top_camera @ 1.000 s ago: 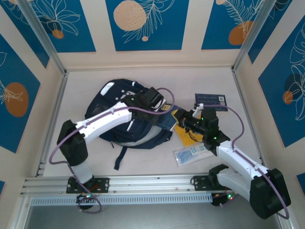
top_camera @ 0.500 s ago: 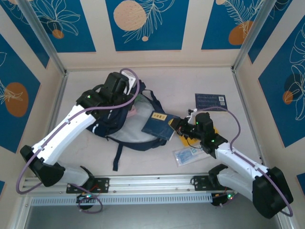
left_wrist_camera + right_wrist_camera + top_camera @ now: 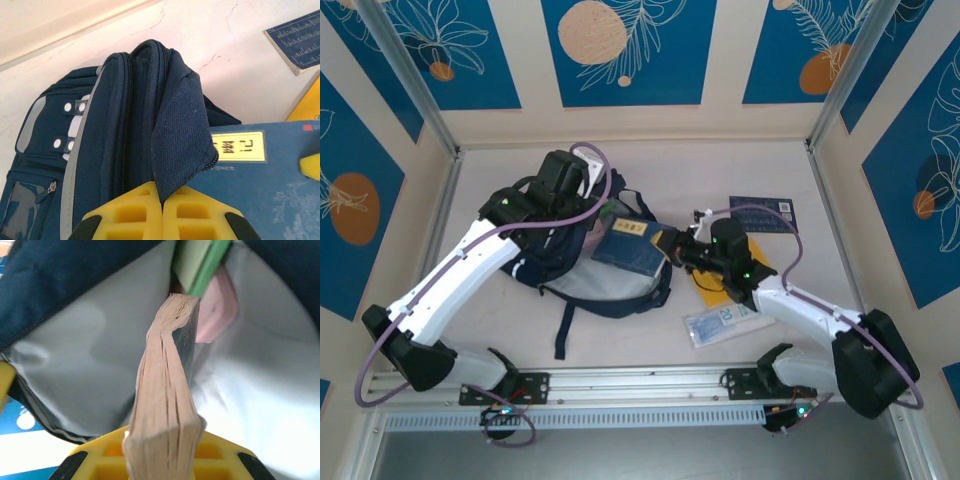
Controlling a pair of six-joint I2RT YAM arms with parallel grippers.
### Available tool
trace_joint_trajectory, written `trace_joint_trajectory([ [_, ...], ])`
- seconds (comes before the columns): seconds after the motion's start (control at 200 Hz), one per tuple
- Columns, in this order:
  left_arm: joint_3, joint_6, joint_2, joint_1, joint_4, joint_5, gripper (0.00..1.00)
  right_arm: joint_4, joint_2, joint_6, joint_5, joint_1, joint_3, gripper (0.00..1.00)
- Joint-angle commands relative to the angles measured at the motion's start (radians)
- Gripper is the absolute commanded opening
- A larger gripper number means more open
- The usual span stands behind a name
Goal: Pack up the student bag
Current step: Place the book in the student bag.
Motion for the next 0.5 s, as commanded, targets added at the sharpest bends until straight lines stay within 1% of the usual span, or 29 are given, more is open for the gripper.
trace_joint_trajectory([
  [0.0,0.057,-0.002,-0.036,0.017,0.109,-0.003,0.00,0.116,0.090,0.077,0.023,0.016,0.089,0.00],
  [0.165,0.091,0.007,-0.036,0.015,0.109,0.004,0.00,0.111,0.271,0.110,0.074,0.033,0.231,0.00],
  [0.29,0.116,0.021,-0.045,0.016,0.121,0.003,0.00,0.155,0.415,0.130,0.111,0.039,0.319,0.00],
  [0.375,0.138,0.026,-0.042,0.017,0.119,0.011,0.00,0.205,0.516,0.122,0.112,0.042,0.389,0.00],
  [0.495,0.160,0.035,-0.040,0.016,0.123,0.012,0.00,0.206,0.638,0.122,0.129,0.057,0.480,0.00],
])
